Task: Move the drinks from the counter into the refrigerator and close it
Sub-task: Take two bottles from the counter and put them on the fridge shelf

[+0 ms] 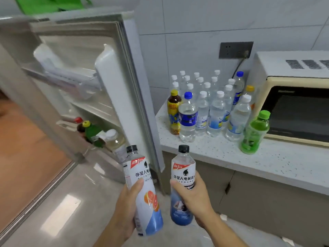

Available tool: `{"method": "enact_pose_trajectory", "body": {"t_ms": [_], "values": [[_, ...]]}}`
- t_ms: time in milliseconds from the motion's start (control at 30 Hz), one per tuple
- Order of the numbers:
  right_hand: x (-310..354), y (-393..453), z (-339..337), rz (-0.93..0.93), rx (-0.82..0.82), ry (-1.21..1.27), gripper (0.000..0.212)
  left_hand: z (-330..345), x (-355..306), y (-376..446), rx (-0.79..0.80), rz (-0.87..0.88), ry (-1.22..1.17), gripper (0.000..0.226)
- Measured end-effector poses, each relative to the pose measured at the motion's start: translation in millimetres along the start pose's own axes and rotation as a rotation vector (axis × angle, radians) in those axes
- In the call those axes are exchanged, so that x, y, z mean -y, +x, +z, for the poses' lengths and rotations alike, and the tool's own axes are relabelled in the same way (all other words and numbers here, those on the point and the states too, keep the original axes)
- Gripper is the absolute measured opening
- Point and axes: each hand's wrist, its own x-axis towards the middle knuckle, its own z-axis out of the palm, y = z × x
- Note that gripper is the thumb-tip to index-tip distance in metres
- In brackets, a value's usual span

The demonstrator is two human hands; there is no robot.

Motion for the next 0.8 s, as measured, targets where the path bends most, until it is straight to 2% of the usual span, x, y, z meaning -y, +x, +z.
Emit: {"method": "enact_pose_trajectory", "body": {"t_ms": [233,367,567,800], "values": [[-6,-1,133,-0.014,0.155,-0.056,0.035,-122,-31,-1,-0.167,0.19,0.061,0.041],[-14,-8,229,-0.048,0.192,-0.099,0.05,-211,-57,-4,-0.25,0.268,0.107,0.05],[-17,-15,372,-0.092,0.243,-0.143,0.052,-336,-111,2,-0.329,0.35,0.12,0.055],[-15,-2,474,-0.132,0.251,-0.172,0.047,-414,-170,28,-0.327,0.407,0.063,0.063]]}}
